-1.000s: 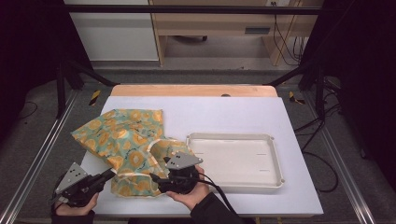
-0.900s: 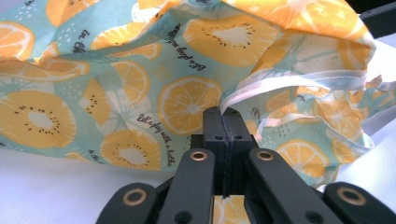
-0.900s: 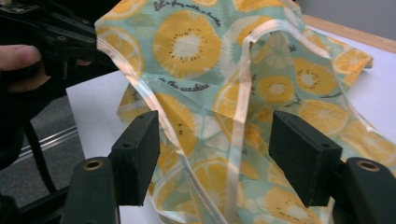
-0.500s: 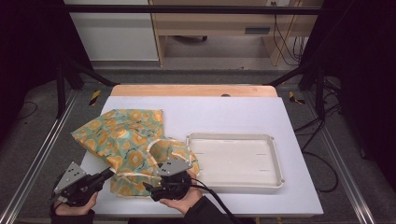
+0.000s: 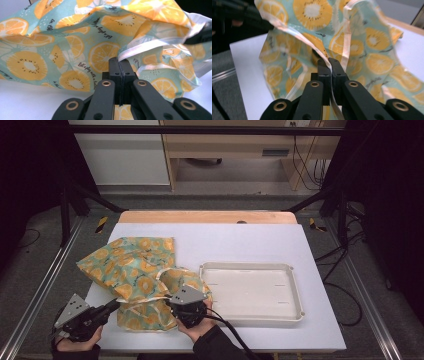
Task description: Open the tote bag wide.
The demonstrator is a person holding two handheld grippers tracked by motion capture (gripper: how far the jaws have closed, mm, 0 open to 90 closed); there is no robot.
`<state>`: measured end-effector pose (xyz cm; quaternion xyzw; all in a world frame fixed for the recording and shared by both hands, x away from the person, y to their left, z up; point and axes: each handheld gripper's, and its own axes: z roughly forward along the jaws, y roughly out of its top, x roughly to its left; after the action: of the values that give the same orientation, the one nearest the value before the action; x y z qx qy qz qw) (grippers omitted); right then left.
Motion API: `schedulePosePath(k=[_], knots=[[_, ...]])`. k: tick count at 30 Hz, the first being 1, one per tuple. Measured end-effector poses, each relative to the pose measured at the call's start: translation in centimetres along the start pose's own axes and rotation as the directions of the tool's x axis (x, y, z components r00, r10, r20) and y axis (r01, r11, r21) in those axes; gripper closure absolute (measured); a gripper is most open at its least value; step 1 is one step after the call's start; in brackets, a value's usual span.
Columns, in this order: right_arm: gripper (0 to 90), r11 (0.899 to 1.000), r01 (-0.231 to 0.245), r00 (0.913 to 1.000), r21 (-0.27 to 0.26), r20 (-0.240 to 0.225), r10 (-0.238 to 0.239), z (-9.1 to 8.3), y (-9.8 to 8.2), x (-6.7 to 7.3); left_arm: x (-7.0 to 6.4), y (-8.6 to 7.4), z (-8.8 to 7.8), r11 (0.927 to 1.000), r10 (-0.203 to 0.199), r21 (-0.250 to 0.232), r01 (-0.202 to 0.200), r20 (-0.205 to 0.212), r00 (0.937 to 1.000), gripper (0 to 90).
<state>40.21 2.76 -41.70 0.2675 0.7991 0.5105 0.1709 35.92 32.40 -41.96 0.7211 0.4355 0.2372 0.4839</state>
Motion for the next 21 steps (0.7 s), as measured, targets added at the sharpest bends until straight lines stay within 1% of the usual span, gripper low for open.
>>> schedulePosePath(k=[2, 4, 5, 6, 7, 8, 10, 11, 13, 14, 15, 17, 21], knots=[[89.5, 1.0, -0.002, 1.0, -0.006, 0.0, 0.002, -0.1, 0.2, -0.1, 0.0, 0.1, -0.1, 1.0, 0.001, -0.006, -0.001, -0.004, 1.0, 90.0], [89.7, 1.0, -0.005, 1.0, -0.023, 0.003, 0.005, -0.3, 1.1, -0.3, 0.1, 0.4, -0.4, 0.9996, -0.014, -0.023, 0.014, 0.004, 0.9999, 90.0], [89.7, 0.999, -0.004, 1.0, -0.033, 0.002, 0.004, -0.4, 1.6, -0.4, 0.1, 0.5, -0.4, 0.9995, -0.015, -0.026, 0.015, 0.001, 0.9999, 90.0], [89.6, 0.998, -0.008, 0.9999, -0.062, 0.008, 0.008, -0.5, 2.5, -0.5, 0.0, 0.6, -0.6, 0.9994, -0.014, -0.033, 0.014, -0.002, 0.9999, 90.0], [89.6, 0.998, -0.008, 0.9999, -0.062, 0.008, 0.008, -0.5, 2.5, -0.5, 0.0, 0.7, -0.7, 0.9993, -0.012, -0.036, 0.012, -0.004, 0.9999, 90.0], [89.6, 0.997, -0.011, 0.9999, -0.075, 0.009, 0.012, -0.5, 3.0, -0.6, 0.0, 1.0, -1.1, 0.9987, -0.013, -0.05, 0.012, -0.011, 0.9999, 90.0], [89.6, 0.996, -0.011, 0.9998, -0.087, 0.013, 0.012, -0.4, 3.5, -0.6, 0.1, 1.4, -1.5, 0.9974, -0.016, -0.07, 0.015, -0.018, 0.9997, 90.0], [89.6, 0.996, -0.011, 0.9998, -0.087, 0.013, 0.012, -0.4, 3.5, -0.6, 0.1, 1.4, -1.5, 0.9974, -0.016, -0.07, 0.015, -0.018, 0.9997, 90.0], [89.6, 0.995, -0.006, 0.9997, -0.096, 0.024, 0.009, -0.4, 3.9, -0.7, 0.1, 1.8, -1.9, 0.996, -0.025, -0.086, 0.023, -0.023, 0.9994, 90.0], [89.6, 0.994, -0.015, 0.9993, -0.104, 0.033, 0.018, -0.3, 4.3, -0.9, 0.1, 2.1, -2.1, 0.9957, -0.021, -0.09, 0.018, -0.033, 0.9992, 90.0], [89.6, 0.994, -0.015, 0.9993, -0.104, 0.033, 0.018, -0.3, 4.3, -0.9, 0.1, 2.1, -2.1, 0.9957, -0.021, -0.09, 0.018, -0.033, 0.9992, 90.0], [89.6, 0.993, -0.018, 0.9987, -0.118, 0.045, 0.023, -0.2, 5.1, -1.3, 0.1, 2.5, -2.2, 0.9963, -0.012, -0.086, 0.007, -0.054, 0.9985, 90.0], [89.6, 0.992, -0.02, 0.9982, -0.127, 0.053, 0.027, 0.1, 5.7, -1.6, 0.2, 3.1, -2.3, 0.9959, -0.012, -0.091, 0.006, -0.067, 0.9977, 90.0]])
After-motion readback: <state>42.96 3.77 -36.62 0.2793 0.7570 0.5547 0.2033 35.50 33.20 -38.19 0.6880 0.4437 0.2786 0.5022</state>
